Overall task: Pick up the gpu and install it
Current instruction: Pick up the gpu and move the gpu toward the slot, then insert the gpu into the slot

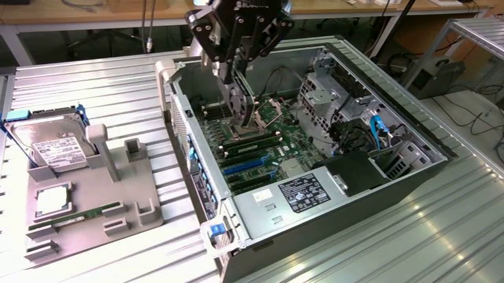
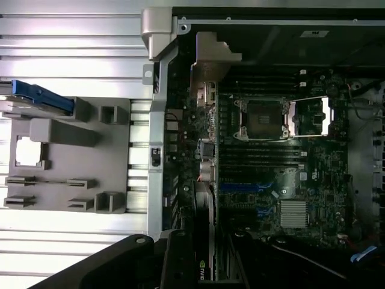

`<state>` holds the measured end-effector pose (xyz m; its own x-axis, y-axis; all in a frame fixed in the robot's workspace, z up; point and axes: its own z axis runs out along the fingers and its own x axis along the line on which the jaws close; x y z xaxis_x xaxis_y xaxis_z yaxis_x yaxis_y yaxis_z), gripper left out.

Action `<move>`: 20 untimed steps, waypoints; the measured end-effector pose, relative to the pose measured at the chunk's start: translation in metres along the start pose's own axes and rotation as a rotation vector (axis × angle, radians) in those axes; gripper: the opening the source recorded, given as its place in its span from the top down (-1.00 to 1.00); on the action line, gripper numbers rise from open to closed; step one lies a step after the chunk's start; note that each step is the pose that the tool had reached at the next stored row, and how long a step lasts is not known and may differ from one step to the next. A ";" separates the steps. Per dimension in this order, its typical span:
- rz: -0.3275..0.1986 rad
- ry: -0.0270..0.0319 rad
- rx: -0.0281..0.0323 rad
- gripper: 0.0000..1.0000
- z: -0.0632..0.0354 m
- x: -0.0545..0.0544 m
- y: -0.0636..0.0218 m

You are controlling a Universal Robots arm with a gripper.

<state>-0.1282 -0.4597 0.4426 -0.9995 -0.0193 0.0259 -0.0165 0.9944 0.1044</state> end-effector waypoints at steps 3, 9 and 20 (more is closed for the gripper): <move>0.000 0.0000 0.0001 0.47 0.0046 -0.018 -0.0008; 0.000 0.0000 0.0017 0.47 0.0176 -0.057 -0.0029; 0.000 0.0004 0.0017 0.47 0.0316 -0.087 -0.0050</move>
<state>-0.0419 -0.4597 0.4085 -0.9995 -0.0191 0.0264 -0.0162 0.9946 0.1026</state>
